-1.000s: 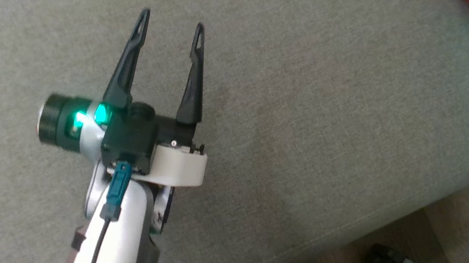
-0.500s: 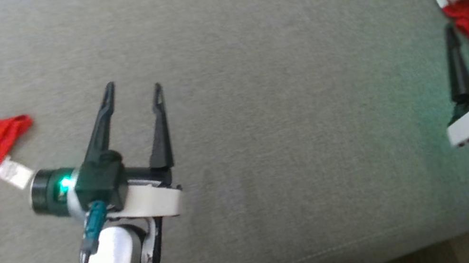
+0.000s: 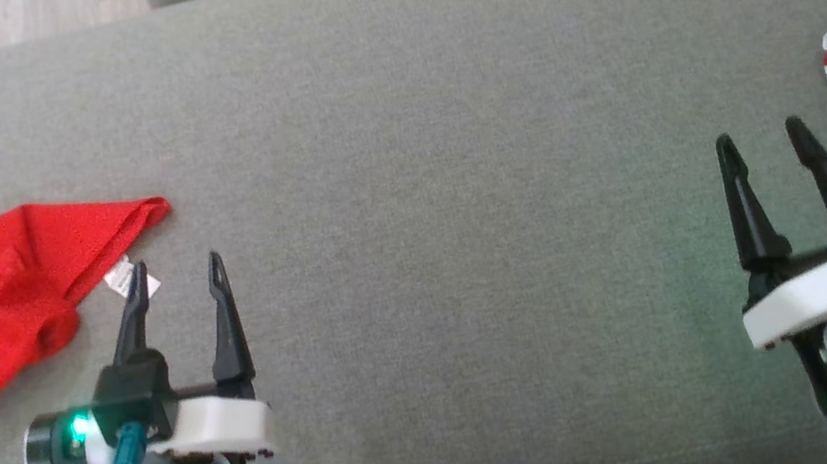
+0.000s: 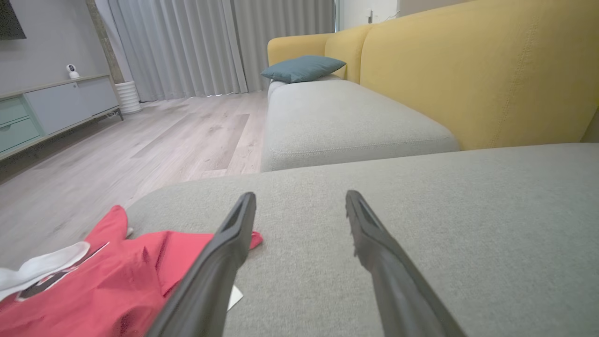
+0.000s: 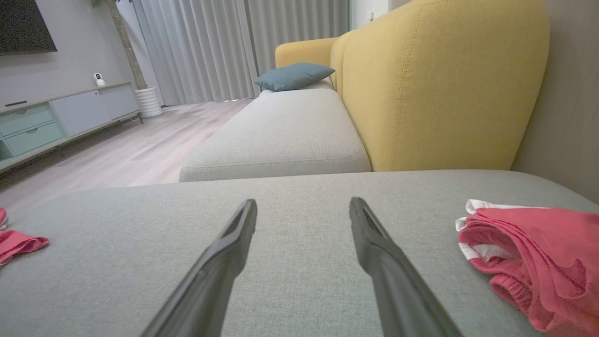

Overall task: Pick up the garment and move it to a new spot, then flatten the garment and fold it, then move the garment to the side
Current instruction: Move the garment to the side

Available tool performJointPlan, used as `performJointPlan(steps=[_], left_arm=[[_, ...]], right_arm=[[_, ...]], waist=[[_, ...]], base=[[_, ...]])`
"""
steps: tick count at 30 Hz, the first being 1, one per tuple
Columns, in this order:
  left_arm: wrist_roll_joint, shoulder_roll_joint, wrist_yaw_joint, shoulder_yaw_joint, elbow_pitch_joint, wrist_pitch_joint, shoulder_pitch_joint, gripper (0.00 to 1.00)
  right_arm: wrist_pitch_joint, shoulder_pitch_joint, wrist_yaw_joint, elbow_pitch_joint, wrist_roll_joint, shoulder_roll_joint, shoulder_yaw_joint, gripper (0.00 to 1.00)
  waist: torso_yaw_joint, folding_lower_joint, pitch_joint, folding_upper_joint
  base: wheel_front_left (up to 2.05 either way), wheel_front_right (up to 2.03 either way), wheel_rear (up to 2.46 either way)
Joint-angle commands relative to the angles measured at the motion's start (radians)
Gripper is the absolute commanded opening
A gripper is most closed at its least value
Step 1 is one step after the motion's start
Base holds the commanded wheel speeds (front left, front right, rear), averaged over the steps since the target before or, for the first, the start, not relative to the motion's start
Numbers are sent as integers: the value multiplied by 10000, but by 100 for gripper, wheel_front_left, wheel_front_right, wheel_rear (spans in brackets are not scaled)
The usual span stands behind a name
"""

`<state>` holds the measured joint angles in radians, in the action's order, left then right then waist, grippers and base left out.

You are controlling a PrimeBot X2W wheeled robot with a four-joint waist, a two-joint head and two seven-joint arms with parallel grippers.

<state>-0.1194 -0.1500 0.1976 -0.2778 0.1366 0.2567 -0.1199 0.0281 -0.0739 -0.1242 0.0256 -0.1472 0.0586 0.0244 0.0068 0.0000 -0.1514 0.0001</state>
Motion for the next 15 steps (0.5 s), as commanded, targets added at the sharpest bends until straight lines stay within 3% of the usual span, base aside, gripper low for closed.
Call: performJointPlan(steps=[1,15], left_arm=[[-86,-189,-18,371,-224,51,-192,100],[-294,-283,-72,369,232,51,678,100]], right_arm=[[-47,-15,-65,-431,-39,-40,-175,100],[-242,1127,-65,-734,-276,-81,-193,100]], waist=[[47,0,196,-1],[-27,0,1151,-1]], base=[[0,0,0],[0,0,0]])
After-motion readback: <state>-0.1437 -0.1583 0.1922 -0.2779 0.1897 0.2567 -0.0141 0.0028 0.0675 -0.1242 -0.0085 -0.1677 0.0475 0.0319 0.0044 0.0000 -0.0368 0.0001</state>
